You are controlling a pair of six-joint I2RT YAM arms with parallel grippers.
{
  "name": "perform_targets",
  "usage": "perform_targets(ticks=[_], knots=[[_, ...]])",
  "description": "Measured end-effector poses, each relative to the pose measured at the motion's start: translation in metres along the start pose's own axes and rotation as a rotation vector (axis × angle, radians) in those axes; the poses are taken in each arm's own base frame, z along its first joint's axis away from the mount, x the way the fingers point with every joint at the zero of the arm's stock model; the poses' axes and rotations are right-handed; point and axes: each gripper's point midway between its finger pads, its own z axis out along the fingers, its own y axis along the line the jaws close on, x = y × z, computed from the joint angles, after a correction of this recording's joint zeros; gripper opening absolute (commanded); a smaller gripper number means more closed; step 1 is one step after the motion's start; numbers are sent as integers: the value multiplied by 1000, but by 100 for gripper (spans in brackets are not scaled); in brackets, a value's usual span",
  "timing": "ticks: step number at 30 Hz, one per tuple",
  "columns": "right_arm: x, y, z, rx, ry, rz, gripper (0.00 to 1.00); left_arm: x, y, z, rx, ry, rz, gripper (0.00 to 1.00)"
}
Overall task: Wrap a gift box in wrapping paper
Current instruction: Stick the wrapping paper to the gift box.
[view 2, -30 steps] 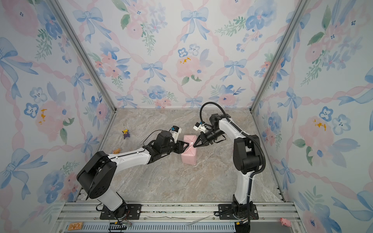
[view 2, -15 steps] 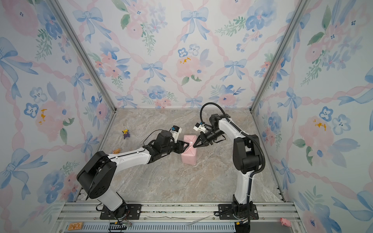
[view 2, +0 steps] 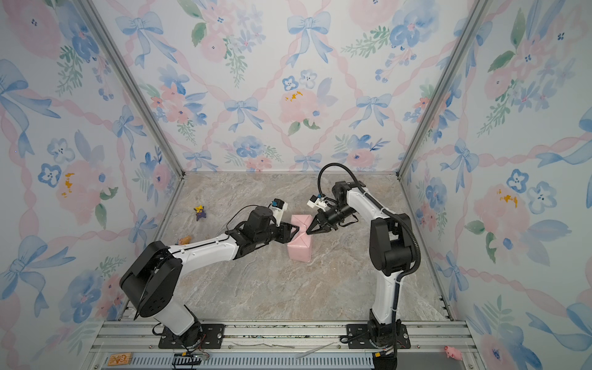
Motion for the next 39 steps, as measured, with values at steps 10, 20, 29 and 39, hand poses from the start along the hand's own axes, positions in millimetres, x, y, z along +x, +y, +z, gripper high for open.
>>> perform_targets(ticks=[10,20,29,39], knots=[[0,0,0,0,0,0,0,-11,-5,-10,6,-31,20,55],[0,0,1,-8,0,5,0,-41,-28,-23,91,-120,45,35],[-1,-1,0,-9,-2,11,0,-46,-42,-10,173,-125,47,17],[-1,-1,0,-9,-3,11,0,-25,-39,10,203,-65,22,14]])
